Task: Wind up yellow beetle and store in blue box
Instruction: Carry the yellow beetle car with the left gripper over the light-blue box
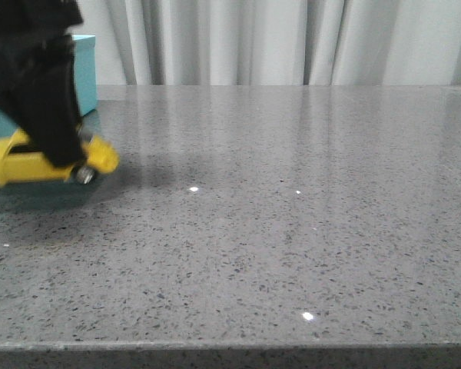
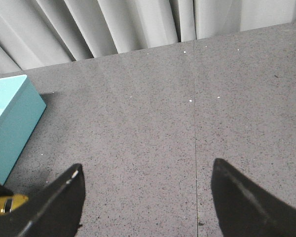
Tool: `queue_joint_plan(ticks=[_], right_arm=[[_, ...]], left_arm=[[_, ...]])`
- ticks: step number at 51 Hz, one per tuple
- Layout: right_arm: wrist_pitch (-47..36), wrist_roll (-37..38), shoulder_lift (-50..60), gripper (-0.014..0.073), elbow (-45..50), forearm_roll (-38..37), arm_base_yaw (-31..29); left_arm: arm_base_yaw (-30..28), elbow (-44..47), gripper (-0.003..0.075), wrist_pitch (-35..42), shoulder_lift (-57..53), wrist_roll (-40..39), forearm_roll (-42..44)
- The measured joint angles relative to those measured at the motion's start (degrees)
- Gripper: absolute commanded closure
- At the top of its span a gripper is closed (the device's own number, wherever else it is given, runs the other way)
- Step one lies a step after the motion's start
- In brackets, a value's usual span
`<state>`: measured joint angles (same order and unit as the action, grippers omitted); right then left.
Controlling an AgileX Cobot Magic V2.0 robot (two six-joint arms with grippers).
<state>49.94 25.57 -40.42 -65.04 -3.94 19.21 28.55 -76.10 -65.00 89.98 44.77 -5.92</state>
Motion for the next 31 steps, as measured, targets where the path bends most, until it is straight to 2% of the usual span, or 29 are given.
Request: queue_joint_plan(ticks=[2, 3, 9, 11, 14, 23, 25, 26, 31], right_arm=[[0.00, -0.10, 0.00, 0.0053, 0.00, 0.00, 0.00], [0.00, -0.20, 0.00, 0.0053, 0.00, 0.00, 0.00], [0.00, -0.20, 0.00, 0.0053, 0.00, 0.00, 0.00], [0.00, -0.20, 0.00, 0.0053, 0.00, 0.00, 0.00], [0.00, -0.20, 0.00, 0.0053, 0.00, 0.00, 0.00], [0.00, -0.20, 0.00, 0.0053, 0.00, 0.00, 0.00], [0.00, -0.20, 0.00, 0.0053, 0.00, 0.00, 0.00], [0.00, -0.20, 0.00, 0.0053, 0.00, 0.00, 0.00], [-0.09, -0.20, 0.00, 0.0053, 0.00, 0.00, 0.00]], left_arm=[[0.00, -1.52, 0.0643, -0.24, 0.00, 0.00, -0.42], [0.00, -5.40, 0.0643, -0.21, 0.00, -0.41, -1.40], [0.00, -10.61, 0.0643, -0.21, -0.36, -3.63, -1.52], [-0.88, -17.50, 0.0643, -0.21, -0.72, -9.90, -0.54], [-2.51, -22.00, 0.0643, -0.21, -0.91, -14.61, 1.61], [-7.22, -27.22, 0.0643, -0.36, -1.21, -21.75, 4.67], [-9.91, -28.08, 0.0643, -0.49, -1.21, -24.74, 5.23], [-13.85, -28.34, 0.0643, -0.86, -1.21, -29.38, 5.44], [-19.98, -28.58, 0.0643, -1.75, -0.49, -36.37, 5.92]])
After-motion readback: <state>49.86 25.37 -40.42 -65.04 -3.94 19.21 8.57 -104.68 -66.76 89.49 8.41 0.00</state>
